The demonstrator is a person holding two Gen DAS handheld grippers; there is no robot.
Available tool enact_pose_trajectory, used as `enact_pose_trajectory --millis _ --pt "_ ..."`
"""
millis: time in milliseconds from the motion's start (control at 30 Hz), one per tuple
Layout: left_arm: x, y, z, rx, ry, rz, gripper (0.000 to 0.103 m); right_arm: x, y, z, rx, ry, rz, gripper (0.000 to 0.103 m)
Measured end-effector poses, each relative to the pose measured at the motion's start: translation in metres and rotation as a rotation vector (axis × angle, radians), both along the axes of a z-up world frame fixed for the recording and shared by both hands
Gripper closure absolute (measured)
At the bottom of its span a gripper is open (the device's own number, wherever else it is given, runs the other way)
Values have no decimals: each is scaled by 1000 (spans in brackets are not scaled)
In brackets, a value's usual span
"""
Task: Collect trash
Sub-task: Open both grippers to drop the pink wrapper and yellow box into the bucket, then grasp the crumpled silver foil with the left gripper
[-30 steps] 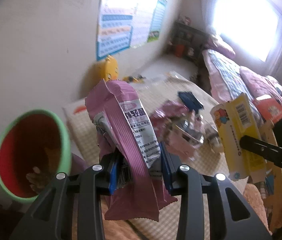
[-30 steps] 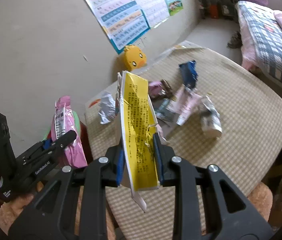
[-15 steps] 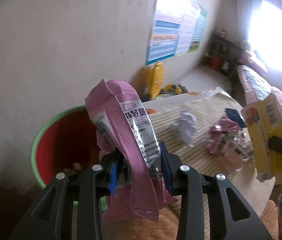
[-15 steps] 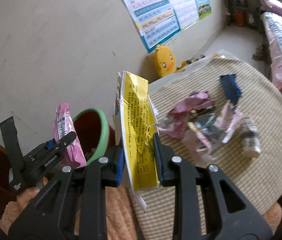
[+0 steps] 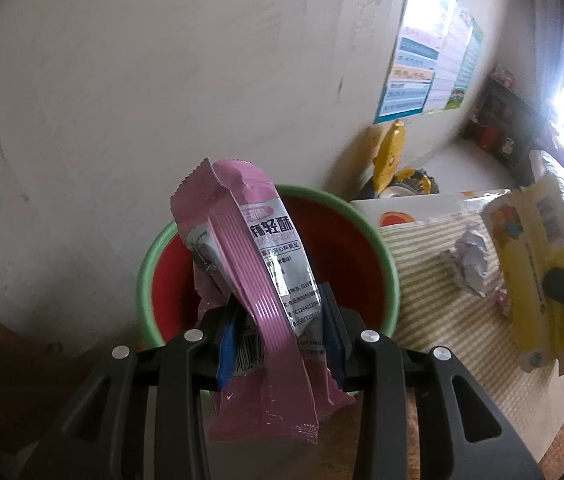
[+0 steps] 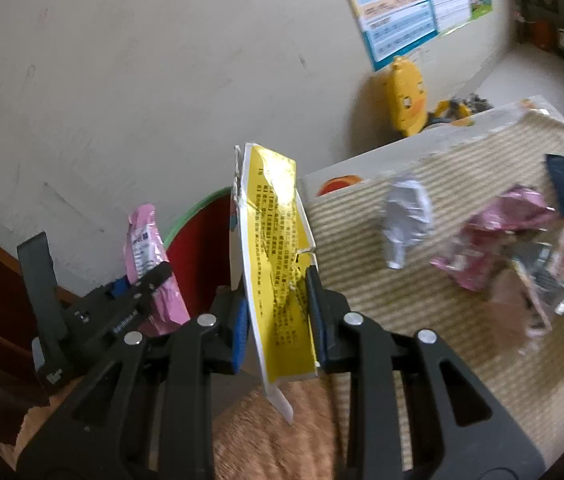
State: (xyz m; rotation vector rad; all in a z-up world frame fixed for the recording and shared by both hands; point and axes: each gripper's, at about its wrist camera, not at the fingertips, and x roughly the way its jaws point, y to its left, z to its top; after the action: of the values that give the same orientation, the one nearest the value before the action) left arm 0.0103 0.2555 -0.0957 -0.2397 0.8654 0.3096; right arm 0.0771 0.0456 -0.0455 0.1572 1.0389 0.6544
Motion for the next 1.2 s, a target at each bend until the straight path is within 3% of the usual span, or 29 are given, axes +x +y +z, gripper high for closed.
enact_pose_trajectory --millis 200,433,500,533,567,600,633,933,1200 --pt "-1 11 -10 -11 22 17 69 9 44 -18 -37 44 91 77" --pt "1 17 -17 -5 47 38 68 22 79 -20 -62 29 122 76" --pt "1 19 -20 -8 56 52 65 27 86 -18 -54 27 123 69" --pt "3 19 -21 -5 63 59 53 30 88 -16 -58 22 117 54" --pt "3 20 -22 -4 64 60 47 31 88 -13 -58 11 105 48" --pt "2 20 -21 -4 57 60 40 31 86 -11 -48 2 102 46" --pt "1 20 -20 -4 51 59 39 29 84 -9 -43 -4 101 46" --pt "6 1 -18 -9 50 18 39 -2 14 -17 -84 -8 20 40" --pt "31 -63 -10 0 38 -175 39 -39 -87 -28 -150 1 -174 37"
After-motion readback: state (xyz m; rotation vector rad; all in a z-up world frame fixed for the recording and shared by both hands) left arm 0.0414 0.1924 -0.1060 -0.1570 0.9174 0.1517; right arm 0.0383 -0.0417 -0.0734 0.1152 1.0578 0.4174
